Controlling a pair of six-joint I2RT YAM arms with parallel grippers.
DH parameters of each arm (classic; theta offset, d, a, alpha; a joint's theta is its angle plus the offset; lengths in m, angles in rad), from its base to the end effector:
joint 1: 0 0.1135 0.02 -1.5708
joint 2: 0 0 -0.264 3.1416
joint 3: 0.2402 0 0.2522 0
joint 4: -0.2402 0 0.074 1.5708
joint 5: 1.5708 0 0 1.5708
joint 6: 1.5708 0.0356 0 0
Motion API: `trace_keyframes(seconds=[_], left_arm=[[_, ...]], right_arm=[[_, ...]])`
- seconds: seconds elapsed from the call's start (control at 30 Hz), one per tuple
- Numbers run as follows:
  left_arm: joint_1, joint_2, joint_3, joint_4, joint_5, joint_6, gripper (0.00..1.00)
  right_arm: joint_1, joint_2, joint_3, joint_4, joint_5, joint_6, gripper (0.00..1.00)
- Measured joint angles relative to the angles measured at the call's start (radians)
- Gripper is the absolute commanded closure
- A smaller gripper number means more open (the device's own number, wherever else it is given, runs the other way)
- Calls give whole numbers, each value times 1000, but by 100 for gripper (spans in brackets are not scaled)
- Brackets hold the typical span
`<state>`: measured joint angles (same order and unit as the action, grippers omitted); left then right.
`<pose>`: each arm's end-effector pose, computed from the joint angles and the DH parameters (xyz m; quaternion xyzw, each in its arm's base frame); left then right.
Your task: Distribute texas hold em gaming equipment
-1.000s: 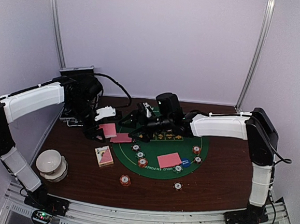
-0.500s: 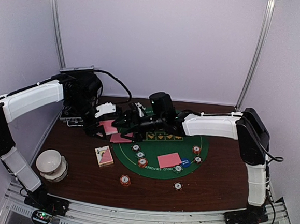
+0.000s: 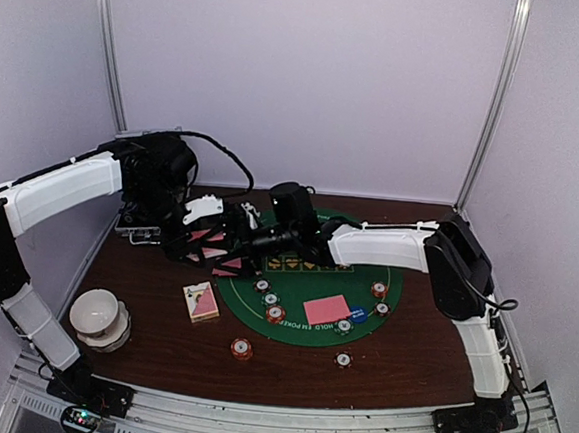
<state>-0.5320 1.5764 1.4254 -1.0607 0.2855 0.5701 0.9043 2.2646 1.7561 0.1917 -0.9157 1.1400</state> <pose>0.2627 -0.1662 0.2987 0.5316 0.8164 -0.1366 0.1794 0.3011 0.4285 0.2198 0.1721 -0.7518 -0.6357 0.0309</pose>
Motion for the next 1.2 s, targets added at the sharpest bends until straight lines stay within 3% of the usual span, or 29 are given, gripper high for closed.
trace_keyframes(seconds=[0.47,0.97,1.2], left_arm=[[0,2,-10,-18,-9,0,100],[-2,2,-12,-21,-12,0,100],[-2,2,-14,-22,-13,0,100]], right_arm=[[-16,12,-43,72,-29,29,30],[-42,-63,-122,59,-31,2,40],[-63,-96,-133,19,-30,-18,56]])
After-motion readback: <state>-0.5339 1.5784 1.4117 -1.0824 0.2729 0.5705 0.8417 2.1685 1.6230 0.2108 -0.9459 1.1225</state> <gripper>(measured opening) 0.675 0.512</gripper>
